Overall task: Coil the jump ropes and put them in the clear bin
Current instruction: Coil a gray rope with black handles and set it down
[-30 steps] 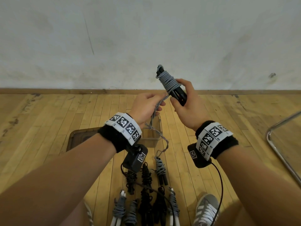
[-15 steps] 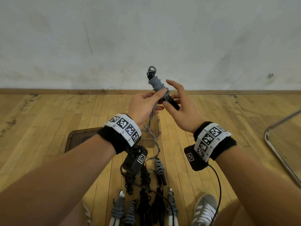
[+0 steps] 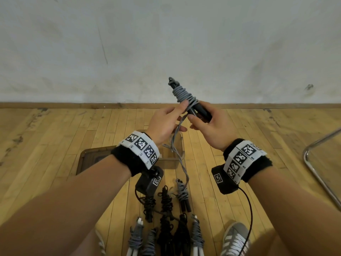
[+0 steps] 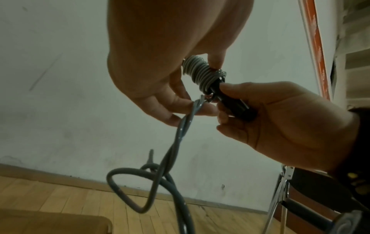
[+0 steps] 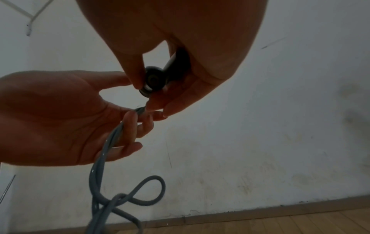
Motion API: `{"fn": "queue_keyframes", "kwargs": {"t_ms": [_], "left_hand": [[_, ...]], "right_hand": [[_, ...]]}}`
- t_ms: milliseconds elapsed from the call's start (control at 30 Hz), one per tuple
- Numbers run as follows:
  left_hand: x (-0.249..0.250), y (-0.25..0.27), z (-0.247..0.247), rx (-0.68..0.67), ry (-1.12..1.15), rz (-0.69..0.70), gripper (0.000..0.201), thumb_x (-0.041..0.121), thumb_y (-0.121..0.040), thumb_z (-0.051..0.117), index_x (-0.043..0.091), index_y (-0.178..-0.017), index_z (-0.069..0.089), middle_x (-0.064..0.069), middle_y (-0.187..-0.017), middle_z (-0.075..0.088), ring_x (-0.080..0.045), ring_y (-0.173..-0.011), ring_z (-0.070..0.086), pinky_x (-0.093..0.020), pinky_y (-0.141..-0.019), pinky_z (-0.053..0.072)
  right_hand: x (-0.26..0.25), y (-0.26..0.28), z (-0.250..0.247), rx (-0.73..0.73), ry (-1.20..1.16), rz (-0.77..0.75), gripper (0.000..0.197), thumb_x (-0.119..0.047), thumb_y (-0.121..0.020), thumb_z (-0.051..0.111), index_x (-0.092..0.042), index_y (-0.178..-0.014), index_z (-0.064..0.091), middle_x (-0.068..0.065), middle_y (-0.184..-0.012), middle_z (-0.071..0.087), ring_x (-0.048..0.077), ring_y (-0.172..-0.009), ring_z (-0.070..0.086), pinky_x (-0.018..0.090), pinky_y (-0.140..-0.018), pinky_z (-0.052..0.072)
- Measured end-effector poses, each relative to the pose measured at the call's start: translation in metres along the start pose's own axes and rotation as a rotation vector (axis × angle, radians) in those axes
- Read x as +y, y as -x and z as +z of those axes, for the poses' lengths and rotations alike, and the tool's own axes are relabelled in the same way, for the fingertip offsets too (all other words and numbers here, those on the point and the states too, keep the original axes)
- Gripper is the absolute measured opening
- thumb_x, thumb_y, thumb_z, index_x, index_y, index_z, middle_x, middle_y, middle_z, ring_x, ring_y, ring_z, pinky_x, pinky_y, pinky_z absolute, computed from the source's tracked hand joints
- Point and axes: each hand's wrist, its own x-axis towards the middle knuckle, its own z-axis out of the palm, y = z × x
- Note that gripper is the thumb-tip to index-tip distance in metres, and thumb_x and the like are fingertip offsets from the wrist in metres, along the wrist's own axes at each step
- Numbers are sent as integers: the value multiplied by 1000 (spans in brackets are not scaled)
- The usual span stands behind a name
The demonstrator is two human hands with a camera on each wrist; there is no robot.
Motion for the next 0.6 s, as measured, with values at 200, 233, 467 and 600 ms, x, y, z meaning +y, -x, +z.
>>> {"fn": "queue_keyframes", "kwargs": {"t_ms": [200,233,467,600], "left_hand": [[-2,0,-2,-45,-108,-81,54,59,-101,48,9,-96,69,-7,-85,69,-12,-64,67,-21,-60,54],[-2,1,-1,-47,-127,-96,57,62,-100,48,8,-95,67,-6,-82,68,-13,-62,65,-23,-59,55],[-4,1,0,41,-71,-25,34,40,-101,61,7,-98,72,0,-77,70,-7,-54,58,-21,-54,49],[-5,0,1,30,-15,-29,25,30,-100,65,8,-104,77,-3,-88,78,-6,-61,64,-20,-59,53]], "right_hand": [[6,-3,2,72,74,14,48,-31,-88,73,-22,-133,60,-8,-113,73,11,-96,73,42,-87,61],[7,-3,1,104,85,23,50,-33,-86,73,-24,-133,58,-8,-112,73,11,-96,73,42,-87,61],[10,-5,-7,195,222,65,49,-25,-91,74,-32,-130,46,-5,-99,73,12,-80,73,39,-74,62],[12,-4,-9,176,371,30,51,-21,-94,69,-32,-137,43,-6,-99,70,8,-76,67,25,-62,55]]}}
